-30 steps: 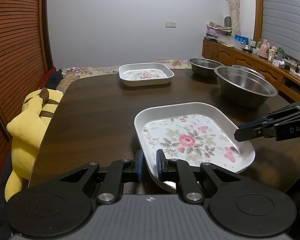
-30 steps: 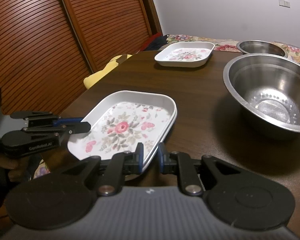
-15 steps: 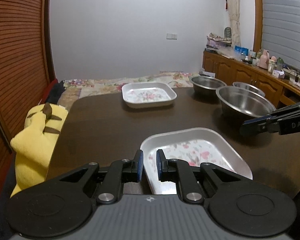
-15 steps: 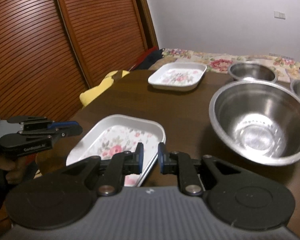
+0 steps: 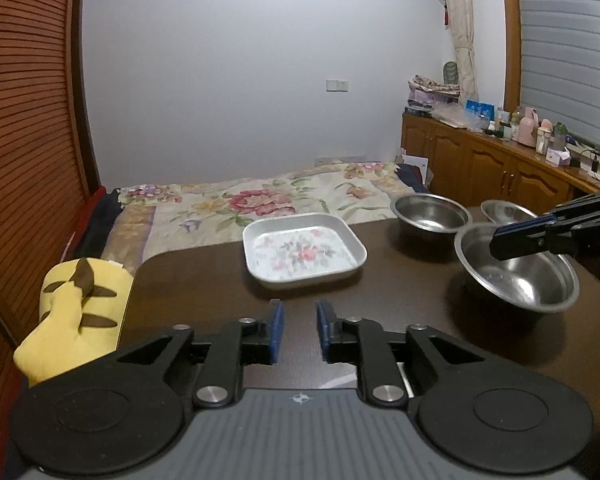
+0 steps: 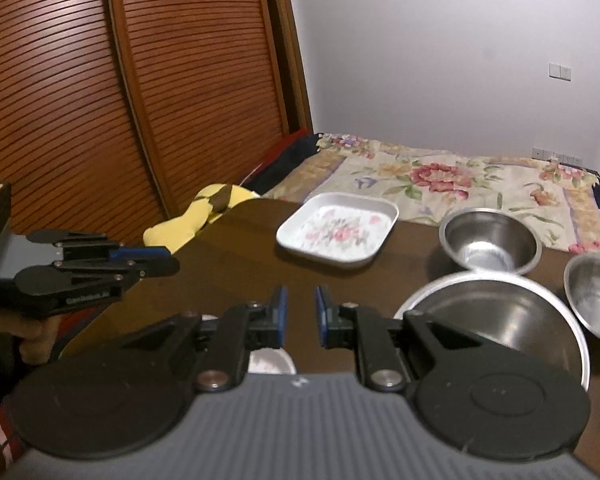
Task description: Organize plates and bowls
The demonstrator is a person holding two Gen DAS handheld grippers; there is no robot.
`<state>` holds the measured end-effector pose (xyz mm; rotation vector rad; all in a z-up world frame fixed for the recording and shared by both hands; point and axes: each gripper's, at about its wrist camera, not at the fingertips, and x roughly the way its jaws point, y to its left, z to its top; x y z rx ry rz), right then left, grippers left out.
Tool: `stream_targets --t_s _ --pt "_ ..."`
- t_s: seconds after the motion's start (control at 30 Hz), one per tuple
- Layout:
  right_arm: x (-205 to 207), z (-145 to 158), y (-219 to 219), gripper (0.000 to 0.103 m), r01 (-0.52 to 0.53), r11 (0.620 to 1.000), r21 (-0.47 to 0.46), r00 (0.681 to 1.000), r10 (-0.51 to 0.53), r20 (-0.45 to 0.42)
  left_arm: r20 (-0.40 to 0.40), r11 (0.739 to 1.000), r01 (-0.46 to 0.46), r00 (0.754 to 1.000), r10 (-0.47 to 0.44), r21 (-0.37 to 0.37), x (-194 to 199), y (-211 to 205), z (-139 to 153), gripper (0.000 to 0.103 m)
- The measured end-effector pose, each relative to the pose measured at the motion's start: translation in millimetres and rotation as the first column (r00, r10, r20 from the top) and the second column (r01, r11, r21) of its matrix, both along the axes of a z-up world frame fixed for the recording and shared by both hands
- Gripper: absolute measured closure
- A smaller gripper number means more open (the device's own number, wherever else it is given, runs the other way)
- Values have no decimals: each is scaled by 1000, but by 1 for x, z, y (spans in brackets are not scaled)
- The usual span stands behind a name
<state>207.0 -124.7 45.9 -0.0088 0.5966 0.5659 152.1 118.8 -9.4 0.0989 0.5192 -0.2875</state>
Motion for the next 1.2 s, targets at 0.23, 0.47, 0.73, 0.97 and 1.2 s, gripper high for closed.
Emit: stream_targets --t_s 0.23,0.47,0.73,0.97,1.2 --pt "37 9 4 85 -8 1000 8 1000 8 -21 -5 1000 6 1000 -6 10 39 -7 13 68" --pt "82 14 9 72 -6 1000 -6 999 6 -50 -28 1000 -3 1000 3 2 82 -8 15 60" --pt "131 2 23 72 -9 999 -52 994 3 -106 -75 1000 -8 997 7 -9 130 -1 1 60" --pt "172 -24 30 72 2 994 -110 983 -22 -182 -141 1000 -19 990 16 -19 169 9 -21 60" --pt "202 -47 27 72 20 988 -154 965 -59 -255 -185 1000 -19 983 15 -22 191 14 -39 61"
